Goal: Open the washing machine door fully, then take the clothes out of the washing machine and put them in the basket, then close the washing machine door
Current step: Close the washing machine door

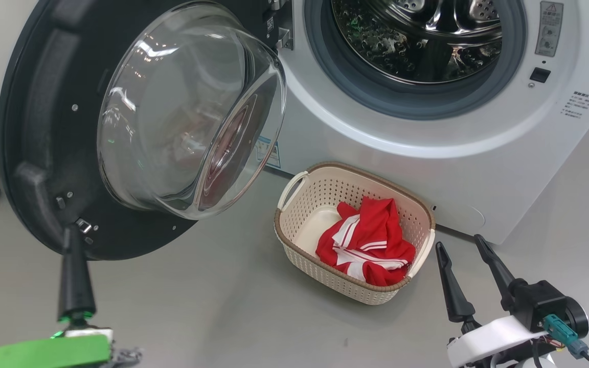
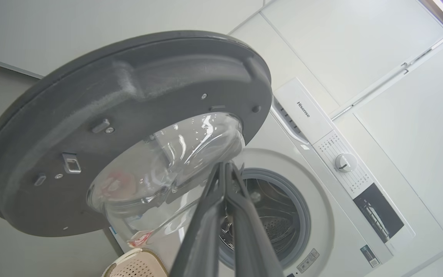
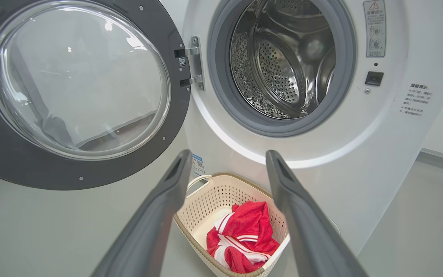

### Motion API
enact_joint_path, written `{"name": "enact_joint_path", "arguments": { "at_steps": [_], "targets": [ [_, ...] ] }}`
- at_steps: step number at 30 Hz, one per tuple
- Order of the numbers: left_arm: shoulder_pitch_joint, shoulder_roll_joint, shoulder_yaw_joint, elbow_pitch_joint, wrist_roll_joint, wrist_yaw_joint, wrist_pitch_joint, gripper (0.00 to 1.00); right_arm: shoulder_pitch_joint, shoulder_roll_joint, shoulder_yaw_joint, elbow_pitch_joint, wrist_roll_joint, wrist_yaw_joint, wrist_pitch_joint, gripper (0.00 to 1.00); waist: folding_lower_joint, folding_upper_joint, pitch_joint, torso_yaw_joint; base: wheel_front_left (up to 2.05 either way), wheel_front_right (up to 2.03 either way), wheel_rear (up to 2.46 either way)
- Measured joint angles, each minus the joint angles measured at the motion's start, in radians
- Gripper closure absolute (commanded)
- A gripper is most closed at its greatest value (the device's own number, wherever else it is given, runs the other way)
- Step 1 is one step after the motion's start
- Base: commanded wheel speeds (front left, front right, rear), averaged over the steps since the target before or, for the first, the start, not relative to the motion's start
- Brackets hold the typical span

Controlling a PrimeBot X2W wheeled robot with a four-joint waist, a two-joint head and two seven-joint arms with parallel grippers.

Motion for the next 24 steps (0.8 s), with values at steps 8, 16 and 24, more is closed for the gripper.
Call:
{"name": "enact_joint_path", "arguments": {
  "at_steps": [8, 16, 24],
  "targets": [
    [-0.065, -0.002, 0.154, -0.061, -0.186, -0.074, -0.012, 1.0, -0.007, -0.006, -0.009, -0.009, 0.0, -0.001, 0.005, 0.0, 0.0, 0.0, 0.018, 0.0, 0.0, 0.0, 0.0],
    [-0.132, 0.047, 0.329, -0.031, -0.223, -0.089, -0.019, 1.0, -0.015, -0.007, -0.009, -0.016, 0.0, 0.0, 0.008, 0.0, 0.0, 0.0, 0.027, 0.002, 0.0, 0.0, 0.0],
    [-0.202, 0.16, 0.435, 0.107, -0.349, -0.076, 0.054, 1.0, -0.028, -0.008, 0.007, -0.034, 0.0, 0.008, 0.018, 0.0, 0.0, 0.0, 0.039, -0.003, 0.0, 0.0, 0.0]
  ]
}}
